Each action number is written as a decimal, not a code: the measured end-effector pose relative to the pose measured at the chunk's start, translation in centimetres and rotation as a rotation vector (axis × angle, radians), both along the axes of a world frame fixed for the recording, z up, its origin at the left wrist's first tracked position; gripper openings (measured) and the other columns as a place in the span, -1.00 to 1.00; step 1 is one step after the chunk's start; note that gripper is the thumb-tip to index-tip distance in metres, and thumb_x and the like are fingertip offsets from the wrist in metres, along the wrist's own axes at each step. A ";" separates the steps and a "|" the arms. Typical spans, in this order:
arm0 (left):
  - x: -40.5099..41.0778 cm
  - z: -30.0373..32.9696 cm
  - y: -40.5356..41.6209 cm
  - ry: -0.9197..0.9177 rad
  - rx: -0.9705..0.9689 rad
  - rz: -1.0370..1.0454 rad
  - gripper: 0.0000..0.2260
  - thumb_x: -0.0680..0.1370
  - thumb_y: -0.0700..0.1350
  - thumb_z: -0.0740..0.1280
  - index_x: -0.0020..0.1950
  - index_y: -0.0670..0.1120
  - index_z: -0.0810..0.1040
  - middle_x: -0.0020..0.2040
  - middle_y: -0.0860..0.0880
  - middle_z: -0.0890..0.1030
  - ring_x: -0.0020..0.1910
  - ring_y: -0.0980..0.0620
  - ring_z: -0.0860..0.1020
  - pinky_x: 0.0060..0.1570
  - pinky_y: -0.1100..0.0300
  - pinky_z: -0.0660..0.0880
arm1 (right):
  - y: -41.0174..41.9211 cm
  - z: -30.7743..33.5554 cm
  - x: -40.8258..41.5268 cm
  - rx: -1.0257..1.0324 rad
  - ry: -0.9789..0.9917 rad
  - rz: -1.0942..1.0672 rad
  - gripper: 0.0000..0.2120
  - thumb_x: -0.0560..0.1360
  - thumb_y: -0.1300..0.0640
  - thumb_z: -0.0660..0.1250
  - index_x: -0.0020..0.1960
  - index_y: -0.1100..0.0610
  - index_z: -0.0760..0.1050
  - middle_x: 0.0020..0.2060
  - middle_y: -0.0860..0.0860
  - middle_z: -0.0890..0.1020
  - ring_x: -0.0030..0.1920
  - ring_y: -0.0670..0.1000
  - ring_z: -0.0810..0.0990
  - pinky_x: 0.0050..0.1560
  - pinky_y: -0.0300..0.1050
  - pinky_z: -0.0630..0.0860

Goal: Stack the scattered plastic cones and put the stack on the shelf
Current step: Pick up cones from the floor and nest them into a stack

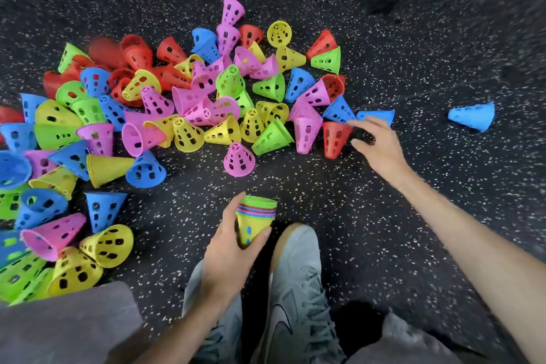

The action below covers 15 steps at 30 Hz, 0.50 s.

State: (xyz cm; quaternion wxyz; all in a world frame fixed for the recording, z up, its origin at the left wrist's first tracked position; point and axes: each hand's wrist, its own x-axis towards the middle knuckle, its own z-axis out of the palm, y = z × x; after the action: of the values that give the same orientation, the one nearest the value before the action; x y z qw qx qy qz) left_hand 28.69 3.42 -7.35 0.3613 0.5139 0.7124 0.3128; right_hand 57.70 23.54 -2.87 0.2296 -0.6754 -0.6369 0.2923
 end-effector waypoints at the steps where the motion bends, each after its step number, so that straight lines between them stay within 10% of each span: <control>1: 0.1 0.0 0.0 -0.002 -0.002 0.003 -0.31 0.49 0.20 0.47 0.48 0.49 0.14 0.00 0.16 0.66 -0.21 0.10 0.58 -0.15 0.04 0.57 | 0.3 -0.3 -0.2 -0.046 0.004 0.035 -0.52 0.55 0.27 0.38 0.43 0.00 0.49 0.48 0.06 0.40 0.46 0.03 0.37 0.41 -0.20 0.19; 15: 0.7 1.1 0.0 0.036 -0.058 0.027 -0.30 0.49 0.25 0.44 0.46 0.57 0.08 0.15 0.14 0.66 0.01 0.01 0.64 0.10 -0.09 0.60 | -4.7 -1.1 -5.3 0.077 0.205 -0.044 -0.82 0.60 0.21 0.35 0.16 0.11 0.66 -0.02 -0.05 0.70 0.00 -0.03 0.62 0.09 -0.17 0.46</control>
State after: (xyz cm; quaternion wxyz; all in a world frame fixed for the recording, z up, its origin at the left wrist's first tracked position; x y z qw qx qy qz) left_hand 29.39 3.41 -6.21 0.3587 0.4991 0.7345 0.2877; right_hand 52.39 18.79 -3.96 0.3255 -0.6466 -0.6059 0.3301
